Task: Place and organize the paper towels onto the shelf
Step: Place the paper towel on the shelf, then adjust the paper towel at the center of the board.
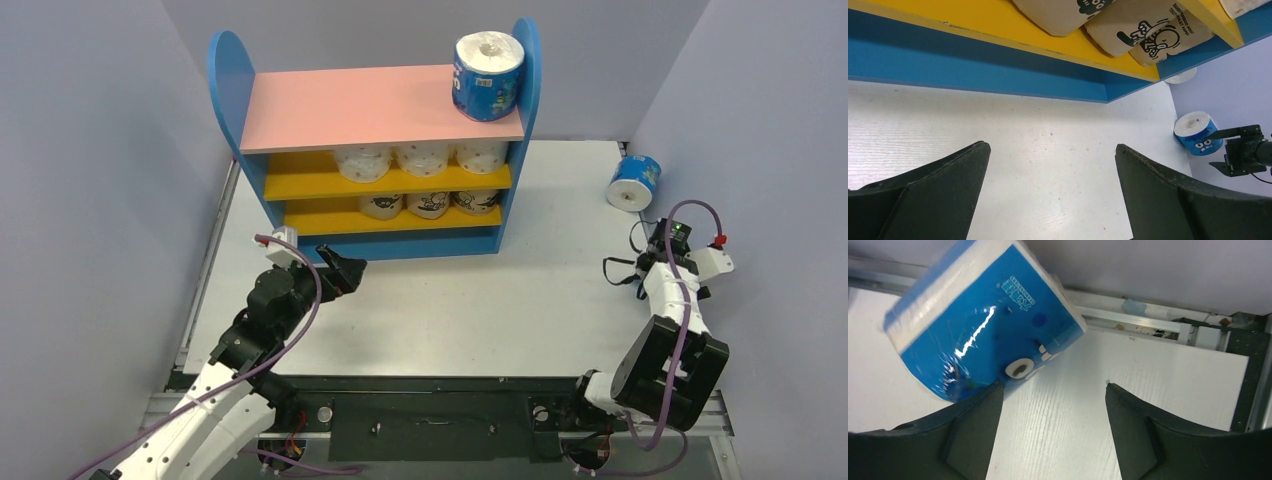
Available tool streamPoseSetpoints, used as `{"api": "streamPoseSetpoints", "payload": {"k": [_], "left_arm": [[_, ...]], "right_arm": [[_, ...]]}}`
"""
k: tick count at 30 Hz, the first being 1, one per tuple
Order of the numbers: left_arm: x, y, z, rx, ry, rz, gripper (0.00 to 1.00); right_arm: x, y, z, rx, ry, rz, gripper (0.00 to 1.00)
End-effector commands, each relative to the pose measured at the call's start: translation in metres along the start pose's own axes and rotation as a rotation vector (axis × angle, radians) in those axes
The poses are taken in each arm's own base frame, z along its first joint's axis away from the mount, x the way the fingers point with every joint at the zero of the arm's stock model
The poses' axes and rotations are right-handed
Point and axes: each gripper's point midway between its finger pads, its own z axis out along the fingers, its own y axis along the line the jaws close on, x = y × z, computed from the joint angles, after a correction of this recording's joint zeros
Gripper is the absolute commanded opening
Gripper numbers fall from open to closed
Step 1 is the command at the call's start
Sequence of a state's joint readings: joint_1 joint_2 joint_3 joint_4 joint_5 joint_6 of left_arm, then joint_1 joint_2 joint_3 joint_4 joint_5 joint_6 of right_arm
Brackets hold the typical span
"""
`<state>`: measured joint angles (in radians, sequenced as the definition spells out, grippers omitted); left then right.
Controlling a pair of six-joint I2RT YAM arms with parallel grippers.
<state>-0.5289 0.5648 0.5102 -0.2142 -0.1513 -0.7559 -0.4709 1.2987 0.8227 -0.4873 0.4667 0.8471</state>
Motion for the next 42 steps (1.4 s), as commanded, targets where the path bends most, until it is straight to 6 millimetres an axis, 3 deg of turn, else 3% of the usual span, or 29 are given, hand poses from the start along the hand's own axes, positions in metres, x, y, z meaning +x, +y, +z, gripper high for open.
{"api": "streamPoseSetpoints", "payload": {"k": [1,9,14,16,19,24,27,29,42], "left_arm": [[-0.010,-0.016,0.001,0.064,-0.035,-0.017,0.96],[-0.005,-0.015,0.002,0.062,-0.018,-0.029,0.97],[-0.003,-0.016,0.003,0.069,-0.013,-0.041,0.96],[-0.003,-0.016,0.003,0.071,-0.011,-0.039,0.96],[-0.003,-0.016,0.002,0.070,-0.011,-0.036,0.96],[-0.004,-0.019,0.004,0.079,-0.015,-0.037,0.96],[-0.004,-0.022,0.005,0.086,-0.015,-0.032,0.96],[-0.003,-0.024,0.004,0.098,-0.013,-0.035,0.96],[-0.003,-0.032,0.004,0.124,0.001,-0.026,0.96]], "right_arm": [[0.015,0.010,0.008,-0.044,0.045,0.032,0.70],[0.044,0.020,0.008,-0.081,0.088,0.004,0.68],[0.057,0.038,-0.007,-0.141,0.089,-0.033,0.67],[0.050,0.041,-0.015,-0.162,0.063,-0.033,0.69],[0.023,0.036,-0.035,-0.198,-0.029,-0.012,0.75],[-0.031,0.008,-0.057,-0.180,-0.171,0.086,0.79],[-0.047,-0.012,-0.050,-0.114,-0.188,0.114,0.81],[-0.051,-0.013,-0.044,-0.104,-0.176,0.117,0.83],[-0.070,0.003,0.009,-0.173,-0.124,0.196,0.85]]}}
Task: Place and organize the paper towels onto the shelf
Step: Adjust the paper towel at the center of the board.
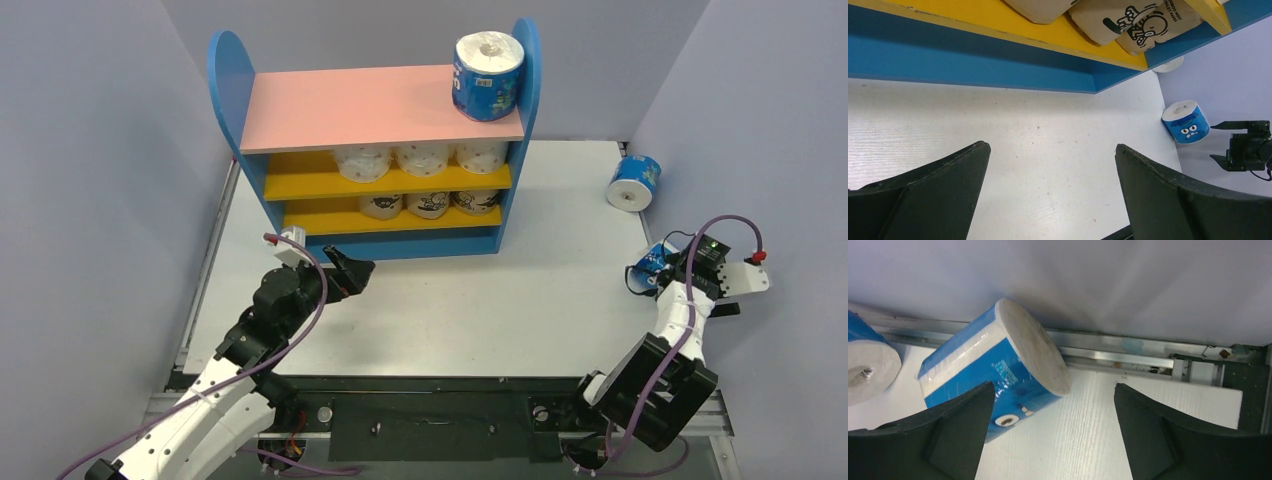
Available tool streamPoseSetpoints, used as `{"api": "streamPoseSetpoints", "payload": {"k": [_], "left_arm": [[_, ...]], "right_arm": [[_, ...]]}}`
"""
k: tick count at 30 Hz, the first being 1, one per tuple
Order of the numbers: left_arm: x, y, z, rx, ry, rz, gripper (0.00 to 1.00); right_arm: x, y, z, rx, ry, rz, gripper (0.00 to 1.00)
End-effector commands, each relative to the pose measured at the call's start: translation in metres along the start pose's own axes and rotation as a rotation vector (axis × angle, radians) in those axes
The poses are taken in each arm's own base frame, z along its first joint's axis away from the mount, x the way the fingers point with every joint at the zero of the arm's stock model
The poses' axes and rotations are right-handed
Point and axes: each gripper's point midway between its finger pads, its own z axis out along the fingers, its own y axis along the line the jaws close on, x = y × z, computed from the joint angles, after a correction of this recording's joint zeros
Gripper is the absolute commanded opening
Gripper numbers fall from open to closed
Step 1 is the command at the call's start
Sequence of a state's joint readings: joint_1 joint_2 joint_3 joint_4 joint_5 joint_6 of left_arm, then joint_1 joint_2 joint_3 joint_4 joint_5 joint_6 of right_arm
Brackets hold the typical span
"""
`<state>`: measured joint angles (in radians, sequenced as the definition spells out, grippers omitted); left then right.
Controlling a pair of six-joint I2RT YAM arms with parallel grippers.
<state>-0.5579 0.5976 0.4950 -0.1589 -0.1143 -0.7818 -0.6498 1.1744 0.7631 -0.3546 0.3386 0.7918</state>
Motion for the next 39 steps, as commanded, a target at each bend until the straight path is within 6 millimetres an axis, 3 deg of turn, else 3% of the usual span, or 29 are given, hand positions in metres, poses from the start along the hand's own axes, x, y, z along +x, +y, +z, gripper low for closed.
{"api": "streamPoseSetpoints", "payload": {"k": [1,9,14,22,25,28,32,39], "left_arm": [[-0.013,-0.021,0.000,0.071,-0.035,-0.004,0.96],[-0.011,-0.016,0.002,0.057,-0.035,0.000,0.96],[-0.011,-0.018,0.004,0.066,-0.039,-0.010,0.96],[-0.002,-0.021,0.005,0.085,-0.007,-0.033,0.96],[-0.001,-0.022,0.004,0.093,-0.011,-0.036,0.96],[-0.001,-0.023,0.003,0.097,-0.011,-0.033,0.96],[-0.001,-0.023,0.002,0.098,-0.012,-0.027,0.96],[-0.005,-0.025,0.001,0.107,-0.026,-0.032,0.96]], "right_arm": [[-0.022,0.027,0.015,-0.095,-0.035,0.031,0.85],[-0.014,0.059,0.040,-0.213,0.013,0.038,0.82],[0.001,0.079,0.038,-0.316,0.057,0.072,0.76],[0.045,0.095,0.020,-0.408,0.123,0.105,0.73],[0.060,0.109,0.001,-0.474,0.138,0.114,0.72],[0.075,0.108,-0.013,-0.506,0.159,0.139,0.73],[0.070,0.103,-0.027,-0.512,0.144,0.125,0.76],[0.058,0.098,-0.019,-0.480,0.133,0.059,0.78]]}}
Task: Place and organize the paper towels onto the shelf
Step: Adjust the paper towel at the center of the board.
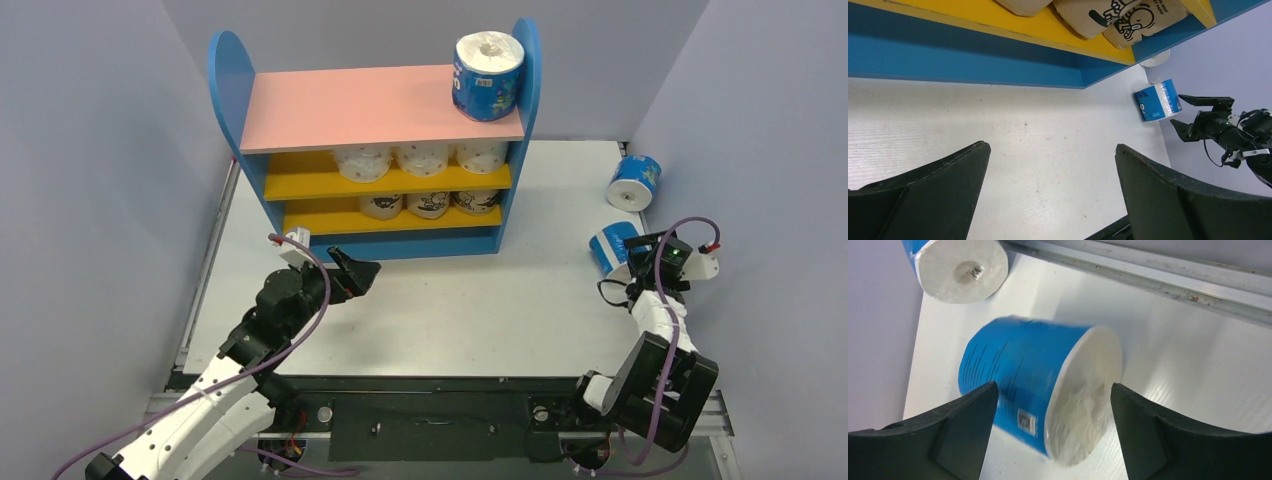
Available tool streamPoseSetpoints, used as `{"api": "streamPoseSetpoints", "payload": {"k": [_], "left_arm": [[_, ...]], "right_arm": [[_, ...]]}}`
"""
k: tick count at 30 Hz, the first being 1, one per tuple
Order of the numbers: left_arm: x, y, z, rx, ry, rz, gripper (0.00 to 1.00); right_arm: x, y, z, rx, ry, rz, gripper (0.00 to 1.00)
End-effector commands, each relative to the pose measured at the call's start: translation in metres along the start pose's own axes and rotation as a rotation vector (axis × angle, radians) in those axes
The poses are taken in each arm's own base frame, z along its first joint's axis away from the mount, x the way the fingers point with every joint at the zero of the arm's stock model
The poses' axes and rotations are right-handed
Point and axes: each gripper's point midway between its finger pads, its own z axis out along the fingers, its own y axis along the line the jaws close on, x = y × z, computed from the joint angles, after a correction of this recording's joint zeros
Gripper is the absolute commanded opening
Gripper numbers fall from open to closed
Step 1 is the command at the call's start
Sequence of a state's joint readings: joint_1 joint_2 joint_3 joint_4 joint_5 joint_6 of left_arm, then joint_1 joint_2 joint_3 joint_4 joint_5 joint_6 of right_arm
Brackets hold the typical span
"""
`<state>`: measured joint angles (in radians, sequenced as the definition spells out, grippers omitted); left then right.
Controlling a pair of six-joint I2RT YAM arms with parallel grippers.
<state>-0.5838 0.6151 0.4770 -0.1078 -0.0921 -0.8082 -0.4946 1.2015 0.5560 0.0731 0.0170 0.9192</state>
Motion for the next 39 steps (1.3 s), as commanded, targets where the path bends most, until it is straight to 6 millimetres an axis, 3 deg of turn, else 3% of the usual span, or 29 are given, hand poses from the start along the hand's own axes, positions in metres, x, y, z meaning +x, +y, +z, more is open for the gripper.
{"api": "streamPoseSetpoints", "payload": {"k": [1,8,14,15,18,22,31,39], "left_arm": [[-0.012,-0.015,-0.002,0.063,-0.048,-0.009,0.96],[-0.011,-0.013,-0.001,0.062,-0.059,-0.009,0.96],[-0.011,-0.012,0.002,0.054,-0.054,-0.003,0.96],[-0.010,-0.011,0.002,0.048,-0.051,-0.001,0.96],[-0.012,-0.009,0.001,0.041,-0.060,-0.001,0.96],[-0.013,-0.009,-0.003,0.043,-0.068,-0.004,0.96],[-0.017,-0.019,-0.015,0.093,-0.078,-0.012,0.96],[-0.017,-0.025,-0.018,0.125,-0.083,-0.006,0.96]], "right_arm": [[-0.013,0.010,0.005,-0.019,-0.005,-0.044,0.78],[0.008,0.020,0.022,-0.059,0.092,-0.067,0.78],[0.015,0.042,0.007,-0.155,0.069,0.002,0.77],[0.018,0.034,0.003,-0.138,0.057,0.015,0.77],[0.010,0.036,-0.023,-0.177,0.004,0.068,0.78],[0.018,0.031,-0.041,-0.192,0.021,0.057,0.80],[0.041,0.014,-0.042,-0.157,0.108,-0.002,0.82],[0.037,0.009,-0.029,-0.126,0.079,-0.024,0.82]]}}
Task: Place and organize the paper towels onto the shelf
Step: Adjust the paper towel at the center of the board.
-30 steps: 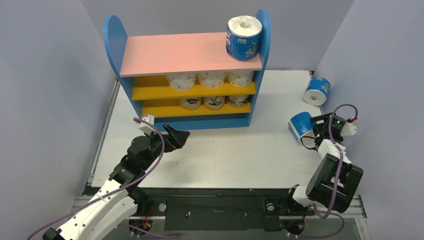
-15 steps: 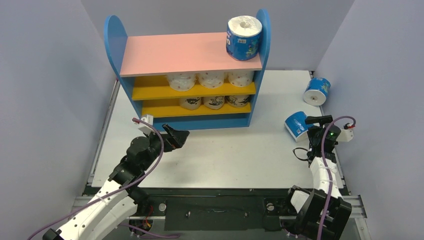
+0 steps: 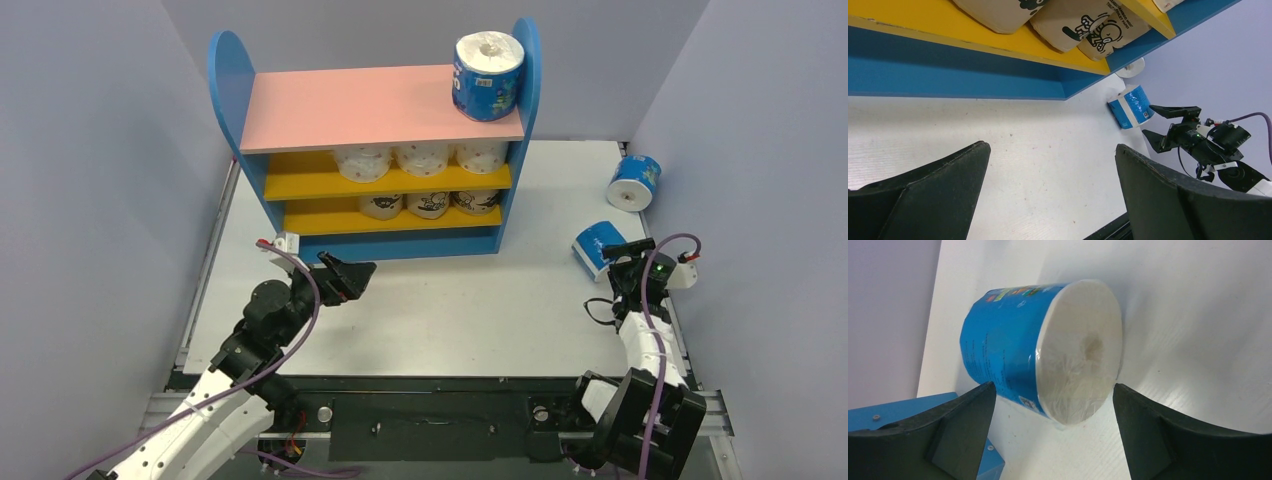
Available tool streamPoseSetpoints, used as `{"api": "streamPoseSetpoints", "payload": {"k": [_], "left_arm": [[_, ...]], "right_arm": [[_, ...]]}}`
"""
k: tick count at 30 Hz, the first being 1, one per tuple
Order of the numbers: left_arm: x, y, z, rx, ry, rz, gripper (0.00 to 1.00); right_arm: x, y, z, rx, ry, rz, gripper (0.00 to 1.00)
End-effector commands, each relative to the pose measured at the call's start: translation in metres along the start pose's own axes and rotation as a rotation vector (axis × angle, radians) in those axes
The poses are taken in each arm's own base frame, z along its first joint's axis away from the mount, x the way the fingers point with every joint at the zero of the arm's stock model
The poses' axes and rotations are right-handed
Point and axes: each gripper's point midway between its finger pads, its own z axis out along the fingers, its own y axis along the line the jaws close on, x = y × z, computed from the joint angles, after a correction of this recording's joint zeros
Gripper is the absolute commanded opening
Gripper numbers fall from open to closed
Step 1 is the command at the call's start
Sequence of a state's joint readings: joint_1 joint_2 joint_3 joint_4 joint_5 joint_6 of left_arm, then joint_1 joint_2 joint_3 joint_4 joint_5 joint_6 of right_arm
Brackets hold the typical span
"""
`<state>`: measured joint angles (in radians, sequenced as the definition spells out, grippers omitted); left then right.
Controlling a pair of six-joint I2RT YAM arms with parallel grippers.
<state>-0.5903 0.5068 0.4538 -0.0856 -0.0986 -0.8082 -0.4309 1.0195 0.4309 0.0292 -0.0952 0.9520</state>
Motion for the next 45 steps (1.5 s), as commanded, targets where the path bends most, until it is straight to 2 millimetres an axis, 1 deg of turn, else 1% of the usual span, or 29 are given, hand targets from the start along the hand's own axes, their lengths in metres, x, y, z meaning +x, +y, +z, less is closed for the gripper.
{"api": "streamPoseSetpoints", "payload": {"k": [1,4,7,13,16,17,19,21,23,26,27,28,29,30,31,32,33,34,35,36,37,38,39,40,41,42,43,44,45], "left_arm": [[-0.002,-0.012,-0.001,0.048,-0.008,0.002,0.96],[-0.001,-0.011,-0.001,0.048,-0.006,0.004,0.96],[-0.001,-0.010,-0.001,0.044,-0.006,0.005,0.96],[0.000,-0.008,0.000,0.033,-0.004,0.007,0.96],[0.001,-0.007,0.000,0.030,0.000,0.007,0.96],[0.002,-0.006,0.001,0.027,0.000,0.006,0.96],[0.002,-0.005,0.000,0.025,-0.001,0.008,0.96],[0.001,-0.004,0.000,0.021,-0.004,0.005,0.96],[0.002,-0.003,0.000,0.019,-0.005,0.004,0.96],[0.002,-0.003,0.000,0.014,-0.004,0.006,0.96],[0.002,-0.003,0.000,0.014,-0.002,0.005,0.96],[0.002,-0.003,0.000,0.015,-0.001,0.005,0.96],[0.002,-0.003,0.001,0.014,0.000,0.005,0.96],[0.002,-0.003,0.001,0.014,0.002,0.006,0.96],[0.002,-0.003,0.001,0.015,0.002,0.005,0.96],[0.002,-0.003,0.001,0.015,0.001,0.004,0.96],[0.003,-0.004,0.001,0.016,0.003,0.003,0.96],[0.002,-0.004,0.001,0.017,0.003,0.004,0.96],[0.003,-0.004,0.001,0.017,0.004,0.003,0.96],[0.002,-0.004,0.000,0.018,0.004,0.003,0.96],[0.003,-0.003,0.000,0.015,0.007,0.003,0.96],[0.003,-0.004,0.000,0.016,0.006,0.003,0.96],[0.003,-0.003,-0.001,0.012,0.010,0.004,0.96],[0.002,-0.004,-0.001,0.013,0.007,0.005,0.96],[0.003,-0.003,-0.002,0.008,0.010,0.006,0.96],[0.002,-0.003,-0.003,0.009,0.007,0.007,0.96],[0.002,-0.002,-0.003,0.004,0.008,0.007,0.96],[0.001,-0.002,-0.004,0.001,0.001,0.009,0.96],[0.001,0.000,-0.005,-0.004,0.002,0.010,0.96]], "right_arm": [[-0.010,0.004,0.008,-0.013,-0.043,-0.027,0.82],[-0.010,0.008,0.016,-0.035,-0.047,-0.024,0.82],[-0.007,0.010,0.022,-0.048,-0.029,-0.020,0.80],[-0.007,0.025,0.025,-0.137,-0.043,-0.015,0.70],[-0.005,0.027,0.027,-0.159,-0.034,-0.013,0.66],[-0.008,0.030,0.027,-0.178,-0.046,-0.008,0.65],[-0.007,0.033,0.027,-0.206,-0.047,0.002,0.67],[-0.005,0.032,0.029,-0.208,-0.043,0.010,0.68],[-0.004,0.031,0.031,-0.212,-0.043,0.017,0.63],[-0.003,0.029,0.030,-0.219,-0.043,0.035,0.46],[-0.008,0.033,0.026,-0.239,-0.064,0.037,0.44],[-0.008,0.033,0.023,-0.242,-0.071,0.040,0.40],[-0.013,0.038,0.015,-0.255,-0.093,0.039,0.35],[-0.015,0.041,0.010,-0.261,-0.100,0.027,0.33],[-0.017,0.041,0.001,-0.249,-0.111,0.015,0.29],[-0.021,0.049,-0.005,-0.252,-0.119,-0.013,0.27],[-0.026,0.053,-0.015,-0.226,-0.128,-0.030,0.24],[-0.020,0.057,-0.021,-0.214,-0.113,-0.085,0.21],[-0.026,0.056,-0.033,-0.142,-0.138,-0.115,0.17],[-0.013,0.062,-0.043,-0.131,-0.114,-0.190,0.16],[-0.022,0.060,-0.059,-0.069,-0.148,-0.227,0.15],[-0.011,0.070,-0.071,-0.088,-0.124,-0.292,0.14],[-0.017,0.069,-0.087,-0.044,-0.135,-0.327,0.14],[0.004,0.063,-0.098,-0.025,-0.057,-0.413,0.13],[-0.002,0.074,-0.111,-0.036,-0.064,-0.432,0.13],[0.016,0.067,-0.120,-0.017,0.013,-0.511,0.13],[0.017,0.076,-0.130,-0.043,0.037,-0.533,0.14],[0.035,0.068,-0.139,-0.030,0.118,-0.610,0.14],[0.046,0.078,-0.152,-0.073,0.159,-0.658,0.14]]}}
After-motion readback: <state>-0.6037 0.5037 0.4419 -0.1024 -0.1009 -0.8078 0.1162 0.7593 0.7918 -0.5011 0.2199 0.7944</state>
